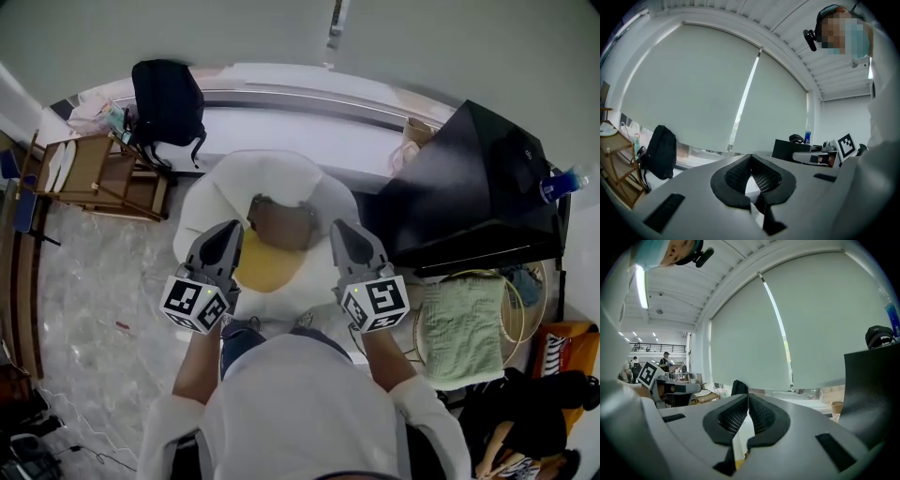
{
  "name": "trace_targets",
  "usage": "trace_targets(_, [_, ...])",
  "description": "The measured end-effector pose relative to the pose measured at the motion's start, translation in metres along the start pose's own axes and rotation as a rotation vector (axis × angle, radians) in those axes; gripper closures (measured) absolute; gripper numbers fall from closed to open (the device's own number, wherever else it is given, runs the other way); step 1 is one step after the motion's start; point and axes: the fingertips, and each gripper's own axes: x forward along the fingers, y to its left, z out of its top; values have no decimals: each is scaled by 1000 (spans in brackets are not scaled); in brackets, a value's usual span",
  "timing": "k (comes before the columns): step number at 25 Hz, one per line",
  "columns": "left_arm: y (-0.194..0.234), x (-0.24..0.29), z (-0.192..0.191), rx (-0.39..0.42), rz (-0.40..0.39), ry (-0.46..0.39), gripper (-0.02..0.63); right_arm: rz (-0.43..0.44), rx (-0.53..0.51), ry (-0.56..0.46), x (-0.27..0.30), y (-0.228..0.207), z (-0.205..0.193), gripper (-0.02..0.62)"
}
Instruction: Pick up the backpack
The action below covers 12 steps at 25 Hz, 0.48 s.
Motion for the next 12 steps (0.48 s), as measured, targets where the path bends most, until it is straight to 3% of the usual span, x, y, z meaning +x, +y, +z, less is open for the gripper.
trace_targets(12, [36, 13, 18, 46, -98, 44, 574, -95, 31, -25, 34, 16, 5, 565])
